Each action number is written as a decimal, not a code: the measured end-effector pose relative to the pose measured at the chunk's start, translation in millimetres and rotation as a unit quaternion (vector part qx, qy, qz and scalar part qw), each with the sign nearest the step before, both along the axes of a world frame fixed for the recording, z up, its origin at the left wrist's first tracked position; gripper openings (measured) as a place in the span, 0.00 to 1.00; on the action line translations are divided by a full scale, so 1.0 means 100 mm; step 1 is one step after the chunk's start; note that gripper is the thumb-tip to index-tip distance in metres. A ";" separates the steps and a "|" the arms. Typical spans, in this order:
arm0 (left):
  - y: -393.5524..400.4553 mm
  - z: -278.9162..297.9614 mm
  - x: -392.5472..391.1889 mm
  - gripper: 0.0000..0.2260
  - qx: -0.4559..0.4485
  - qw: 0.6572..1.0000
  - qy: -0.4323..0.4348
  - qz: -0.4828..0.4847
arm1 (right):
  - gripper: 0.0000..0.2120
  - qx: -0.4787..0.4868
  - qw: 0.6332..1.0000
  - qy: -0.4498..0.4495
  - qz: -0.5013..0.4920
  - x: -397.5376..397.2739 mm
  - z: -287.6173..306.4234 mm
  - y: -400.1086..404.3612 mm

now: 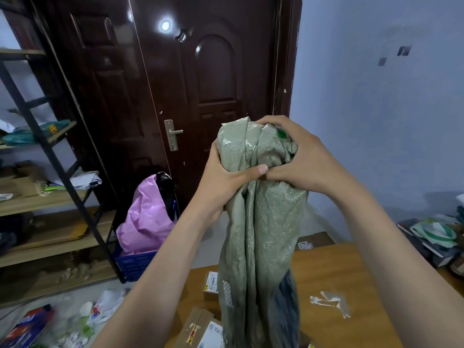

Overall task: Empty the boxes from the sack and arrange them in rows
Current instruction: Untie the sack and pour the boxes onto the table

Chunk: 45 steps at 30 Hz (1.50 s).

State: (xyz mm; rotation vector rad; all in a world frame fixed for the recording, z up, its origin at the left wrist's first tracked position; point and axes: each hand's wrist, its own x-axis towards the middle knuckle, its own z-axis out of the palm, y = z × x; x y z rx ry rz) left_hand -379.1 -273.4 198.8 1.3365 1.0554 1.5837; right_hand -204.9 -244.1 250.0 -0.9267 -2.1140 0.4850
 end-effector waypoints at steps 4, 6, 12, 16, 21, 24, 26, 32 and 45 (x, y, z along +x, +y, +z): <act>-0.01 -0.05 -0.05 0.48 -0.010 0.997 0.039 -0.058 | 0.34 -0.022 0.999 0.038 0.012 0.04 0.02 0.01; 0.00 -0.06 -0.07 0.51 -0.015 0.995 0.063 -0.070 | 0.33 -0.028 0.999 0.043 0.012 0.05 0.04 0.01; -0.02 -0.13 -0.11 0.58 0.011 0.990 0.116 -0.082 | 0.30 -0.063 0.990 0.127 0.005 0.08 0.11 0.00; -0.05 -0.18 0.04 0.60 0.036 0.993 0.107 -0.032 | 0.24 -0.128 0.975 0.181 0.007 0.04 0.17 -0.02; -0.04 -0.12 0.17 0.54 0.089 0.990 0.086 0.061 | 0.16 -0.232 0.948 0.217 0.023 0.00 0.15 -0.06; -0.04 -0.08 0.19 0.50 0.098 0.989 0.076 0.080 | 0.14 -0.289 0.924 0.248 0.033 0.01 0.14 -0.05; -0.05 -0.07 0.18 0.51 0.105 0.988 0.076 0.086 | 0.13 -0.326 0.909 0.257 0.037 0.01 0.12 -0.03; -0.08 -0.06 0.15 0.56 0.126 0.985 0.091 0.080 | 0.14 -0.375 0.894 0.238 0.058 0.03 0.07 -0.01; 0.08 -0.11 0.00 0.46 0.073 0.991 0.026 0.108 | 0.50 -0.021 0.995 -0.097 -0.004 0.08 0.04 -0.17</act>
